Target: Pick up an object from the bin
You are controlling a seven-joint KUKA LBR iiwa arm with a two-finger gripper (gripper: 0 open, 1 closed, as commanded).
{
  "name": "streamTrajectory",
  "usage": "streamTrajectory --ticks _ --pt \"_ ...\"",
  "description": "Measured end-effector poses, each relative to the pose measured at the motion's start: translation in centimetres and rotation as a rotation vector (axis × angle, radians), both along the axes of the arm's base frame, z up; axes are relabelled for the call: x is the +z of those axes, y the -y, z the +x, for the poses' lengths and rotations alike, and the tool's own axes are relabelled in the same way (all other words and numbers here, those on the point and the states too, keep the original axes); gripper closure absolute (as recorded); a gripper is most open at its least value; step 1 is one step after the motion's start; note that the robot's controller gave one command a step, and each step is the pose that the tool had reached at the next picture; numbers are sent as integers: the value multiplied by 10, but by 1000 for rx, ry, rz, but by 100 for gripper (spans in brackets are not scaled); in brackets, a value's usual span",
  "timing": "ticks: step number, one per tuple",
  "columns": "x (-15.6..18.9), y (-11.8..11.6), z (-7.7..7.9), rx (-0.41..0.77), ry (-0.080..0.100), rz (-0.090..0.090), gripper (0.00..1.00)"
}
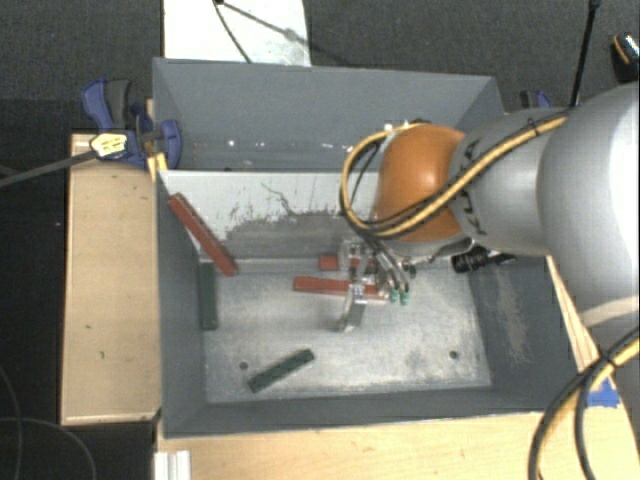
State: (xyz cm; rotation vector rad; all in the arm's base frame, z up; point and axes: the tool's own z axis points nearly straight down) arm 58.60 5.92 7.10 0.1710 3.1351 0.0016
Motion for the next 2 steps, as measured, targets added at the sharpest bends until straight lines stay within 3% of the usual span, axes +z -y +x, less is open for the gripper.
streamTrajectory --ticks 1,2 --pt "0 -24 -9 44 -4 0 0" --pt "1 -23 -7 39 0 0 100"
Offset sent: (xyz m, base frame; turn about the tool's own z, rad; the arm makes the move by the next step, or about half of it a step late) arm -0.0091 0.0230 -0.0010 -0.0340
